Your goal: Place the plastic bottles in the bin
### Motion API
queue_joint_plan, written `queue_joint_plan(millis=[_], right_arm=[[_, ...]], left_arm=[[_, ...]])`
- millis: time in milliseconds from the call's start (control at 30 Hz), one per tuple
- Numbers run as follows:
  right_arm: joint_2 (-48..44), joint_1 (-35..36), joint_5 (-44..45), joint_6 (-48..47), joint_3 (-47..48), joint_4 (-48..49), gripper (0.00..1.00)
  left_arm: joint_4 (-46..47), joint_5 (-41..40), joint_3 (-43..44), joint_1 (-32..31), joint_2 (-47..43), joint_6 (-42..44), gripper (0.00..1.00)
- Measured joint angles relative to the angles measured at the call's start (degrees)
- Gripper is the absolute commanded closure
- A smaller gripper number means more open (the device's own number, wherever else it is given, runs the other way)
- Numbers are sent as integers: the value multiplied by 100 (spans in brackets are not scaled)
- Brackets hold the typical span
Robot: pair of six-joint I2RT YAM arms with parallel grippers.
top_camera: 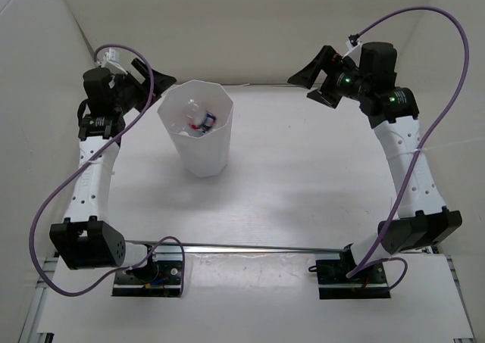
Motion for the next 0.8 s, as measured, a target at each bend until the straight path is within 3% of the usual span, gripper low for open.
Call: queue_joint_plan(millis=[267, 467, 567, 667, 800], right_arm=[[-411, -232, 85, 22, -321, 9, 0], [-420, -273, 166, -107, -280, -96, 0], [-247, -339, 284, -387, 192, -592, 0], [-151, -350, 671, -586, 516, -909, 0], [-278, -376, 1305, -629, 280, -1436, 0]], left_arm=[[-44, -1351, -479, -101, -796, 474, 0], [59, -2938, -2352, -140, -2938, 883, 0], [-138, -3738, -3150, -140, -3869, 1019, 0], [-356, -4513, -3504, -140, -4385, 1152, 0], [-542, -5504, -3713, -140, -4542, 1386, 0]])
